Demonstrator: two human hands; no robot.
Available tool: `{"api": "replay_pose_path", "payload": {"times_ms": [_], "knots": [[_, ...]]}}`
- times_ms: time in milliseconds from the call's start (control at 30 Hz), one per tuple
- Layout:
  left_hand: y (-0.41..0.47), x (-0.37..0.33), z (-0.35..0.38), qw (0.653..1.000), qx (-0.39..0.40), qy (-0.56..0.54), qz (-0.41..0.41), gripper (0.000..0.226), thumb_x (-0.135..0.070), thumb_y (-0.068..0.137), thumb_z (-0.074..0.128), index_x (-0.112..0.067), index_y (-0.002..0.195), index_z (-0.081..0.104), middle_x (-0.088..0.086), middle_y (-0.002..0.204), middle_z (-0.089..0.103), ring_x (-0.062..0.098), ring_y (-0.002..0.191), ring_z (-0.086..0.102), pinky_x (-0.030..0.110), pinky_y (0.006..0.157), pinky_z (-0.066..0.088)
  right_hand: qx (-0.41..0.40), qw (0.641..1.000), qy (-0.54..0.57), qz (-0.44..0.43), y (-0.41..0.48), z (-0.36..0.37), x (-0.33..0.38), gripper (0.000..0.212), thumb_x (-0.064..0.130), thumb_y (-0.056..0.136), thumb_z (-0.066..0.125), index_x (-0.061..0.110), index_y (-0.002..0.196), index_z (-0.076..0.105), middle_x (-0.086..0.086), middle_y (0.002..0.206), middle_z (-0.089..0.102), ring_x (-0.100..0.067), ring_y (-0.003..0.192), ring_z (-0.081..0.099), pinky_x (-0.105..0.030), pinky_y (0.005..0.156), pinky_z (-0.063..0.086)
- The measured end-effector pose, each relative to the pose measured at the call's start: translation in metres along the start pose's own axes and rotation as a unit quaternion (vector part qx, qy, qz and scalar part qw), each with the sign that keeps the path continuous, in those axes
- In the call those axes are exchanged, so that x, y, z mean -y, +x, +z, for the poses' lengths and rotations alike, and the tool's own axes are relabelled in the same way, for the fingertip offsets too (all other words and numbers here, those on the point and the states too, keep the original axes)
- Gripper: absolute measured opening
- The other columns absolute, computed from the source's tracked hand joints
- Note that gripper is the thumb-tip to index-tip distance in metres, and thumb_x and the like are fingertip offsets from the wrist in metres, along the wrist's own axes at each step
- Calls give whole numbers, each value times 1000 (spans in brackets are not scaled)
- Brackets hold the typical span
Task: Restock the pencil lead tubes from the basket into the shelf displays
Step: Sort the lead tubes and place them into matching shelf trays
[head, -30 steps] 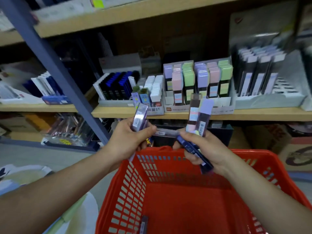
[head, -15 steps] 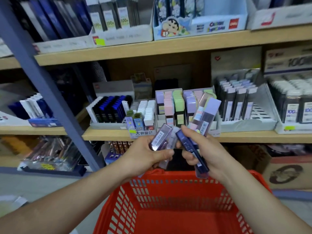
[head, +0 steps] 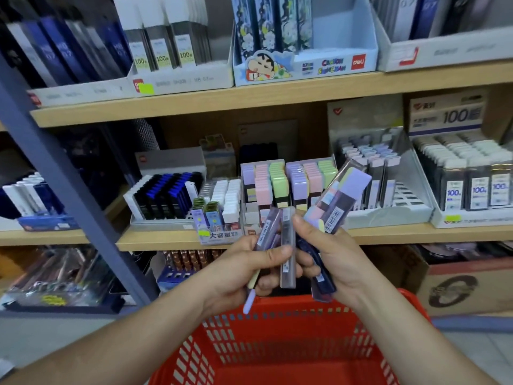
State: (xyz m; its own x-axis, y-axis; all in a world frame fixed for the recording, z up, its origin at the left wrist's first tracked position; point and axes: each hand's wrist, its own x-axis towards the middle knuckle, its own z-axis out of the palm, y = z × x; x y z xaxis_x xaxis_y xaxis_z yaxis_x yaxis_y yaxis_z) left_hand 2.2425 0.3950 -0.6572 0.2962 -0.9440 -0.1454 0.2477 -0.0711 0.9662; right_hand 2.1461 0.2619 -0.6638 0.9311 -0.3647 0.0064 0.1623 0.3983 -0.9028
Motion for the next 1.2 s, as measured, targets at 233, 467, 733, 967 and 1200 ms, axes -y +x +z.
{"api": "replay_pose_path", "payload": {"times_ms": [233,467,733,967,1200], "knots": [[9,0,17,977,-113,175,50,17,-22,92,61,-11,105,63,5,72,68,8,39,37,17,38,30,-108,994,-10,-17,4,-3,-7,23,16,87,70,3,106,66,-3,60,58,-11,42,42,-19,36,33],[13,-9,16,943,-199,255,80,19,-16,82,75,-21,68,64,3,53,57,10,39,43,18,36,32,-103,994,33,-4,5,-10,-2,20,19,88,68,6,103,67,-3,65,57,-10,44,42,-18,35,32],[18,-23,3,954,-239,151,100,22,-16,75,77,-4,83,61,4,47,48,11,39,41,18,37,33,6,996,-70,52,-2,-27,14,30,27,74,72,12,100,68,-4,69,58,-11,47,40,-18,38,26],[21,-35,15,941,-226,188,166,28,-28,81,71,-7,95,58,9,59,51,14,42,40,22,41,33,-17,992,-122,23,-4,-23,27,24,9,85,71,2,107,63,-8,69,56,-12,46,40,-19,39,26],[16,-77,27,933,-195,210,216,28,-43,96,39,-37,123,45,4,61,43,16,44,40,29,44,34,-15,999,-28,-21,-13,-20,66,34,15,72,70,7,104,61,-10,73,58,-10,45,38,-17,34,24]]}}
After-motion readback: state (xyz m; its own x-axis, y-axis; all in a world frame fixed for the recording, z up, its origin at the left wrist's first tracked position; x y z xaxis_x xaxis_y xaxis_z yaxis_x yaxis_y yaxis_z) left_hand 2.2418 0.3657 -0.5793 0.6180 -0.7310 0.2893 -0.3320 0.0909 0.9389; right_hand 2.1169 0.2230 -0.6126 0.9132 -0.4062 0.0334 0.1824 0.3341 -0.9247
